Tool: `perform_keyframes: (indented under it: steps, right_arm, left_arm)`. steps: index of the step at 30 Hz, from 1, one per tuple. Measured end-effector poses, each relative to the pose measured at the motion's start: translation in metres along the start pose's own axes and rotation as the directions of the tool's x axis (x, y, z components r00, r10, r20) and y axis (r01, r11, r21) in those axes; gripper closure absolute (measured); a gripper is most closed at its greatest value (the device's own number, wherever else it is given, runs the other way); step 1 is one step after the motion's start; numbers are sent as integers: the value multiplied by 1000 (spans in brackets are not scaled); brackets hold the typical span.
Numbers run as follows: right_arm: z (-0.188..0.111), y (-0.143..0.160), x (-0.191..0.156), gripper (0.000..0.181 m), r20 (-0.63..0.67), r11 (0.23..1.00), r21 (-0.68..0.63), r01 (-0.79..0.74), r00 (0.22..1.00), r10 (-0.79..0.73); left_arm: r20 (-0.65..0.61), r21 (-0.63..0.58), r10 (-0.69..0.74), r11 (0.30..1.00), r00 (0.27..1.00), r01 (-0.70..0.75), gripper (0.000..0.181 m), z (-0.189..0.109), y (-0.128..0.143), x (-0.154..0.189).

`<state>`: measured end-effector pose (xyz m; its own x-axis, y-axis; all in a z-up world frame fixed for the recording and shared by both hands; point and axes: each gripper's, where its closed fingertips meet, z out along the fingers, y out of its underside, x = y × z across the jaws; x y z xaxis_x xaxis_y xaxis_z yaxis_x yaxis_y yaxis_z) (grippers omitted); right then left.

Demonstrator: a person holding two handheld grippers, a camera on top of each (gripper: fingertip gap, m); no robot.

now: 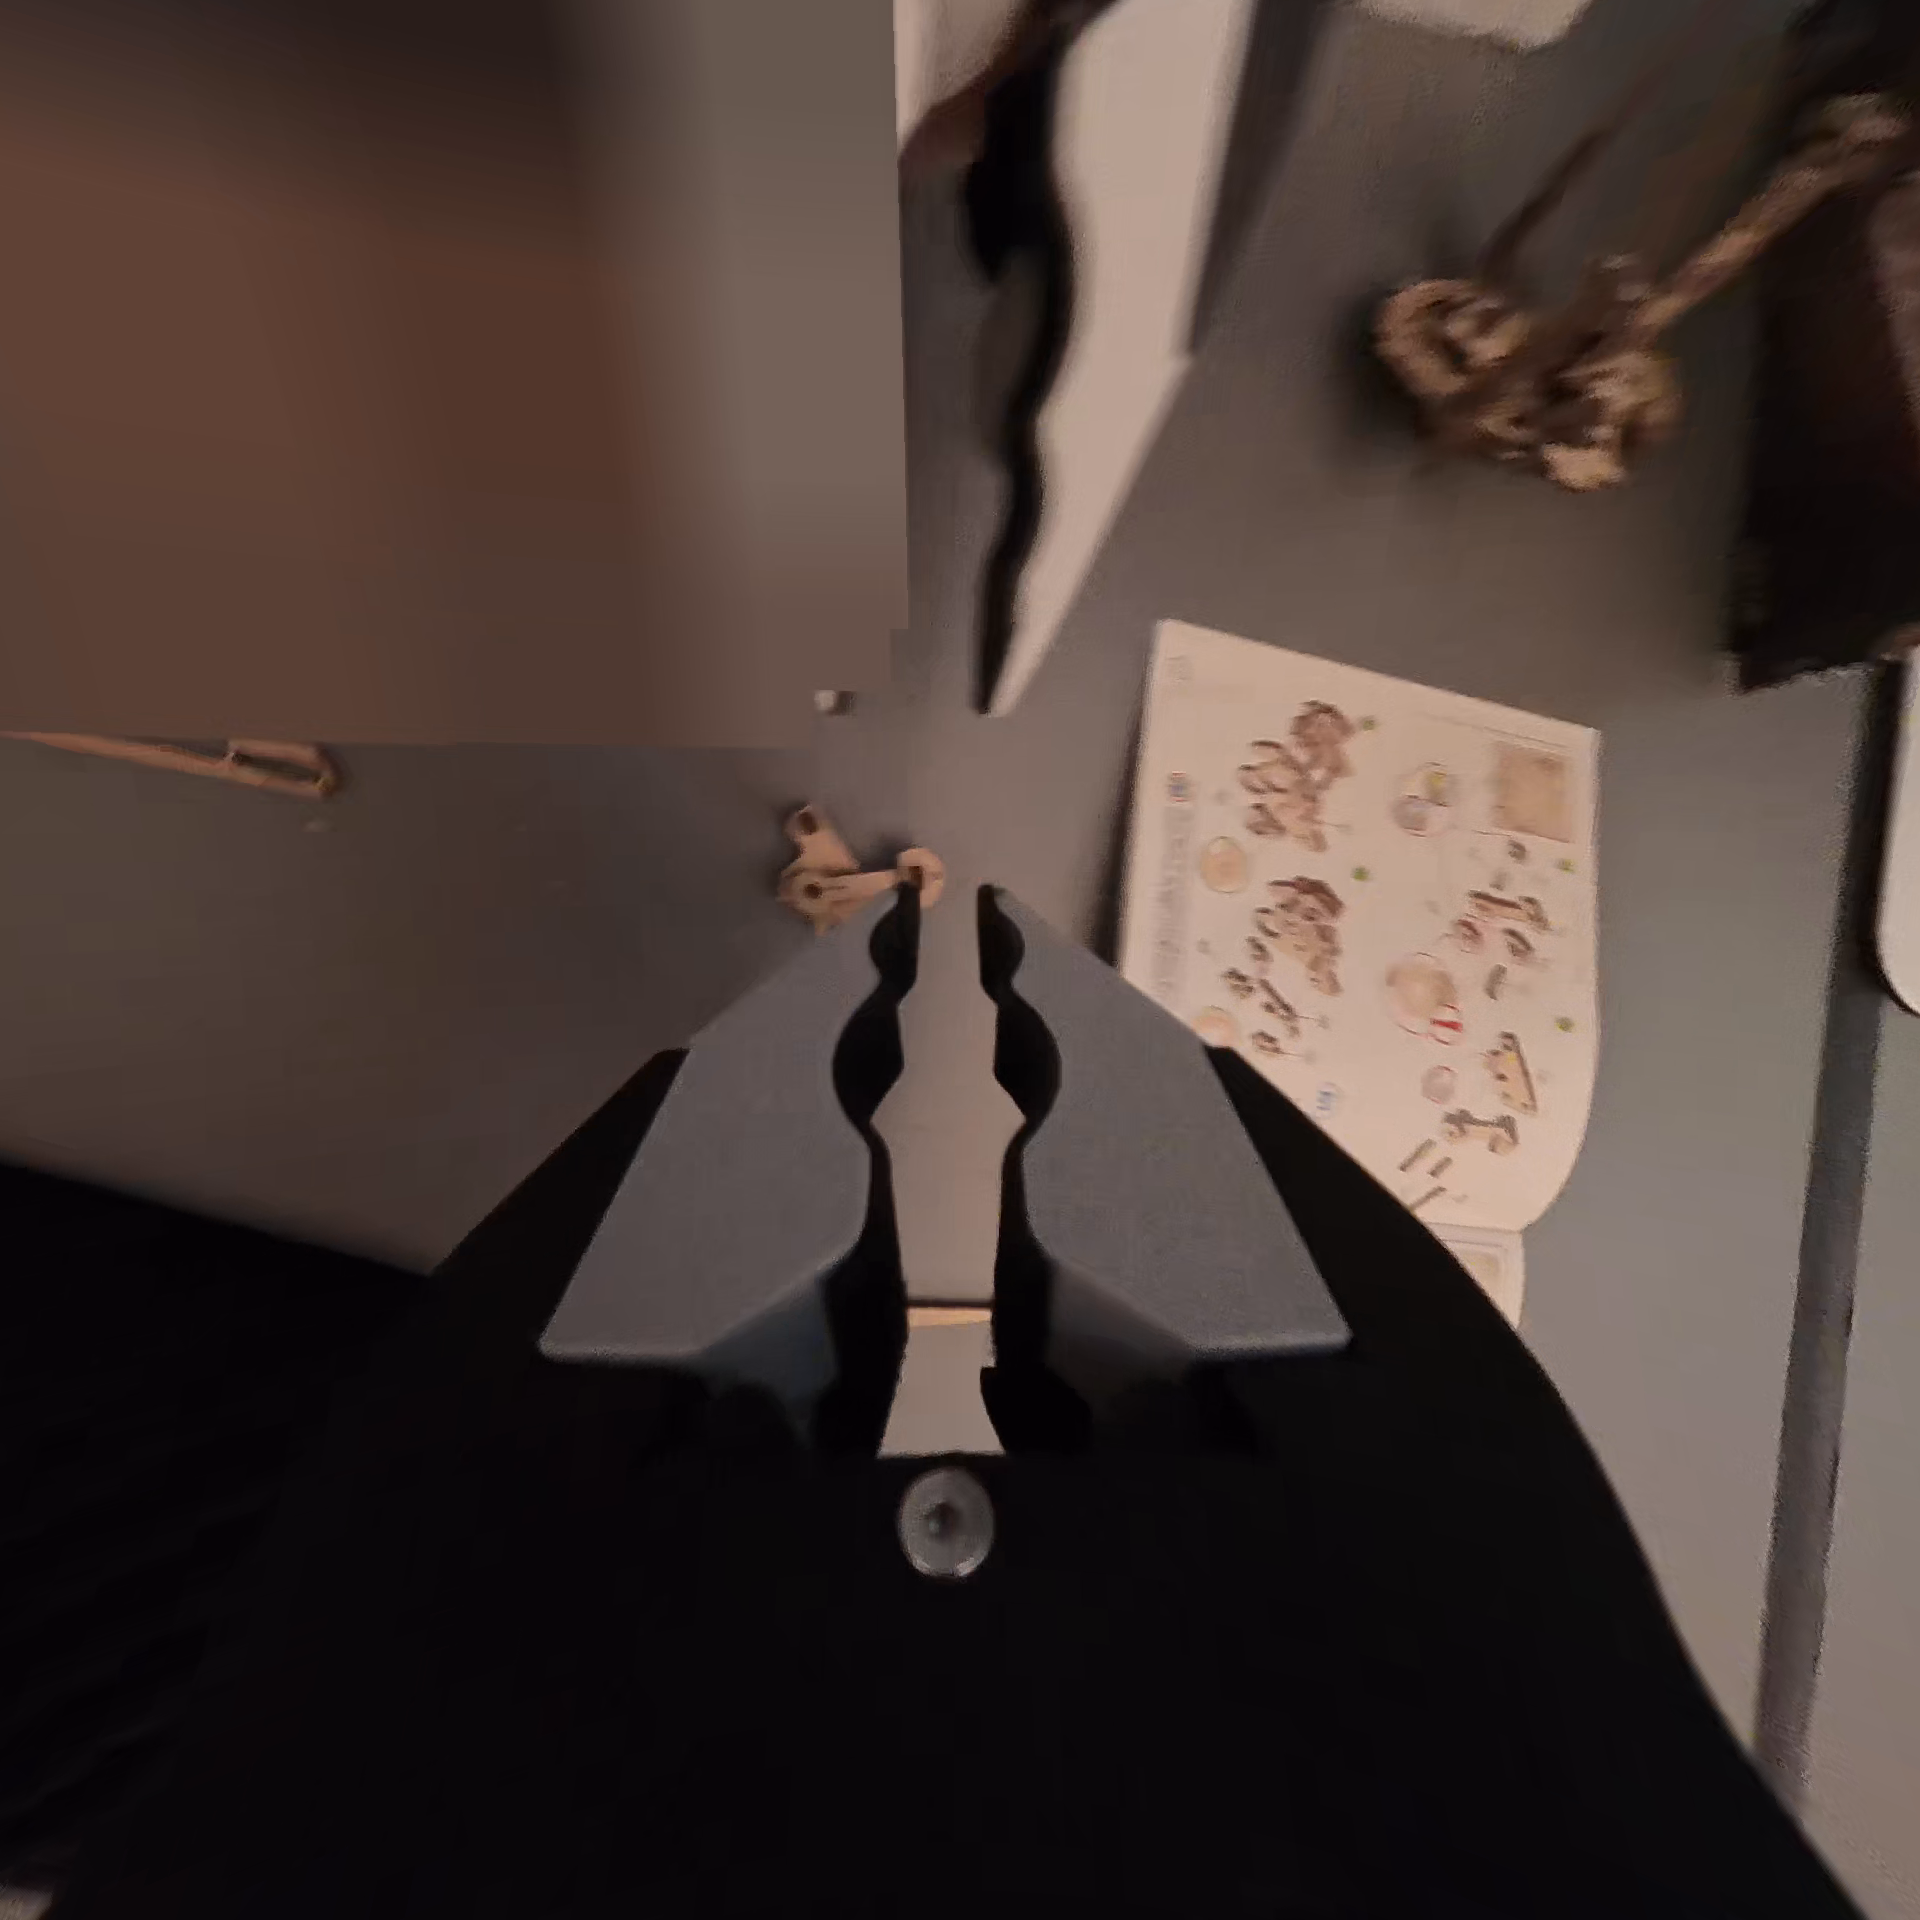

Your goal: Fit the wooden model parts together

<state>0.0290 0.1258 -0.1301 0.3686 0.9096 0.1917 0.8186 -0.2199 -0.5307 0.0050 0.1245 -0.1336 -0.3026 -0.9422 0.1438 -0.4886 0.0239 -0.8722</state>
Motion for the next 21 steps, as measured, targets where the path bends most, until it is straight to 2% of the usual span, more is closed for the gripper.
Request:
perform_keyframes:
  steps: [2,4,8,12,21]
  right_arm:
    - [2,5,12,173,-6,996,58,-69,998,70]
    - [13,18,16,171,-4,994,43,-100,995,100]
    - [31,28,6,170,27,999,30,-16,1000,15]
    - [35,26,4,170,36,998,59,-26,999,24]
    - [41,25,6,171,14,996,89,19,1000,-20]
  left_arm:
    - [7,-33,31,999,1000,-30,152,2,2,4]
    - [14,-73,44,996,999,-42,147,7,7,7]
    - [56,-167,75,984,996,-65,139,22,23,8]
    - [114,-250,142,962,983,-110,139,35,32,-2]
    - [102,-246,143,962,984,-115,150,35,30,-8]
